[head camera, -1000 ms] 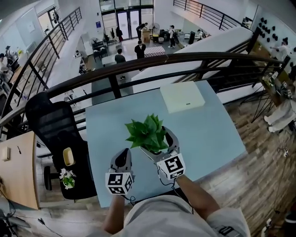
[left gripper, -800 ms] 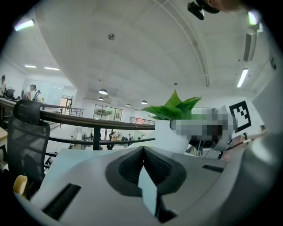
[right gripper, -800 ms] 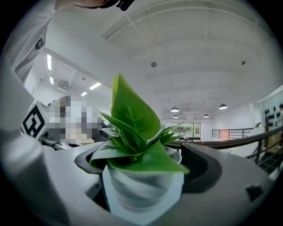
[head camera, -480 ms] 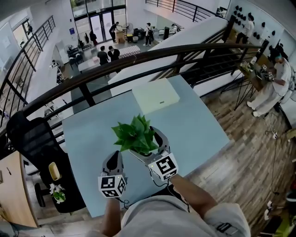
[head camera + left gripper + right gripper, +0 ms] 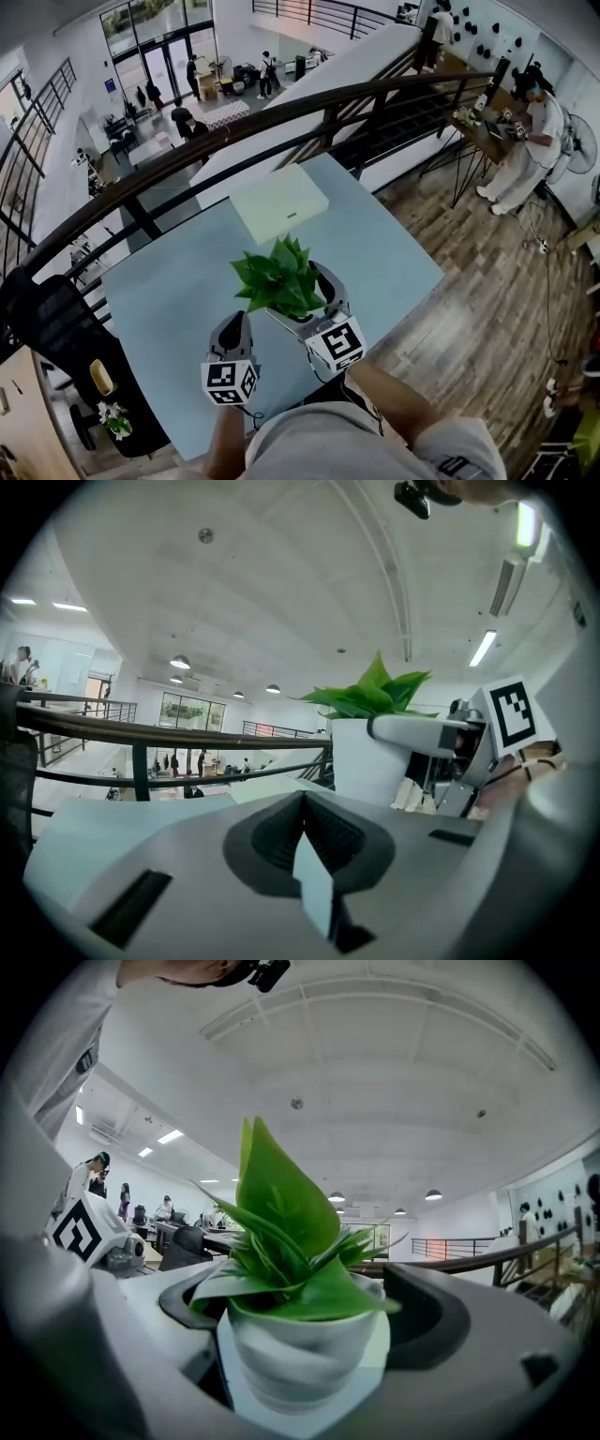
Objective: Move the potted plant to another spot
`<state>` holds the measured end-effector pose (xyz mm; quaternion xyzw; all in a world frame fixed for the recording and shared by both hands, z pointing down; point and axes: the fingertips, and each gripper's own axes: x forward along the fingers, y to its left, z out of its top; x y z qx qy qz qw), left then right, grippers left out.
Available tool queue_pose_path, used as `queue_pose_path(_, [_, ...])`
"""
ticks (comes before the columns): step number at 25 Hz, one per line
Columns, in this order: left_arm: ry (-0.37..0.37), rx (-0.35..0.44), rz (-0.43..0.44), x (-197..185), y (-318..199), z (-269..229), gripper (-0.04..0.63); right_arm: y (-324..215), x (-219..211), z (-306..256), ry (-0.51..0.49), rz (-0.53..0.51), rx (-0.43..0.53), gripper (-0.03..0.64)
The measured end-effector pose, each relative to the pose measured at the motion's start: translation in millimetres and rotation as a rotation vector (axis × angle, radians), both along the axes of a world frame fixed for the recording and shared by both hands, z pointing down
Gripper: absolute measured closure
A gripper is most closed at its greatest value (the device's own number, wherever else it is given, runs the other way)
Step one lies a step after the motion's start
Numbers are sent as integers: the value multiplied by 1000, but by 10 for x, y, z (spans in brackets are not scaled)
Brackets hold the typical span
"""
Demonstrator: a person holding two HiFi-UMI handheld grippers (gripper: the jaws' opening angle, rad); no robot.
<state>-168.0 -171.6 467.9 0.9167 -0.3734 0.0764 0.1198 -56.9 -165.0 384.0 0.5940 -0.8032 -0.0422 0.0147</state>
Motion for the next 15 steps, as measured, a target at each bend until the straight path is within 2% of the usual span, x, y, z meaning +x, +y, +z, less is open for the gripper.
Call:
queue_pose_path(6, [9, -1, 74, 401, 30, -9, 583, 157, 441, 53, -16, 86, -14, 107])
queue_pose_path(11, [3, 5, 150, 767, 60, -33, 583, 297, 783, -30, 12, 162, 10, 107])
queue_pose_path(15, [0, 5, 206, 1054, 99, -47, 583, 399, 997, -81, 18, 185, 7, 107])
